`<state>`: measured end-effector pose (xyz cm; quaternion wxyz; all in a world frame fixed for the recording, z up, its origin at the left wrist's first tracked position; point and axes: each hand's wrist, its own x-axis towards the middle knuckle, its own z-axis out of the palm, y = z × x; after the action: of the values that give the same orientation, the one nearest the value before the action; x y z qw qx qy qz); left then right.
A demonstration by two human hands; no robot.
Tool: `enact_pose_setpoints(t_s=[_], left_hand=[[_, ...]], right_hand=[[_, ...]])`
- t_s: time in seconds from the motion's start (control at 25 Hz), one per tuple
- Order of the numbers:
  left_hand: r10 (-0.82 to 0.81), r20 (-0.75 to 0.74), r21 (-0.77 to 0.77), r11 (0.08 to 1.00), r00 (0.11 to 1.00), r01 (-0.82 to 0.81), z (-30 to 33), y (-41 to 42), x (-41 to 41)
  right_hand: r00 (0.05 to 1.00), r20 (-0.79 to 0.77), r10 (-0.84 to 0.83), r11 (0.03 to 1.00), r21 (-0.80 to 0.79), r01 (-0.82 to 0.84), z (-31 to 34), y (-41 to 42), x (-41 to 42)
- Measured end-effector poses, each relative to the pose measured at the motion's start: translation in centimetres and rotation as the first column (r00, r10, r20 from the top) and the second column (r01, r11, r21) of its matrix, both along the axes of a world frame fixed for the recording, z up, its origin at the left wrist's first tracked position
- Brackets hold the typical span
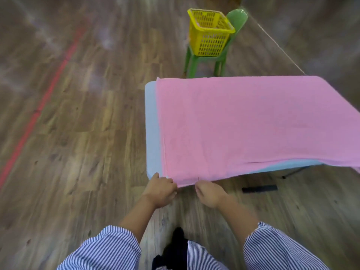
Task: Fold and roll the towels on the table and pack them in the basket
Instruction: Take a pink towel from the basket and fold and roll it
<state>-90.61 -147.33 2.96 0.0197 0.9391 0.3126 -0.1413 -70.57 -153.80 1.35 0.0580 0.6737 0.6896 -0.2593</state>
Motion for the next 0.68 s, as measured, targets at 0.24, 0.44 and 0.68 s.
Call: enact_pose_setpoints(t_s=[0.24,0.44,0.68], left_hand=[[0.053,0.172,0.067,0.996,0.984,-0.065,2.0,7.5,-1.3],[0.074,0.085,0.074,0.994,0.994,-0.081,3.0,16.3,-2.5],[0.056,0.061,0.085,0.995,0.997,-0.061,4.1,28.5,-2.2]], right_hand=[[0.988,0.047,-0.147,0.967,0.218,0.134,1.6,6.0,-2.0],[0.972,0.072,-0.222,0.920,0.345,0.185,0.6,14.8,-2.8],[0.937,0.085,-0.338,0.852,0.451,0.266,-0.6,22.6,-1.6]])
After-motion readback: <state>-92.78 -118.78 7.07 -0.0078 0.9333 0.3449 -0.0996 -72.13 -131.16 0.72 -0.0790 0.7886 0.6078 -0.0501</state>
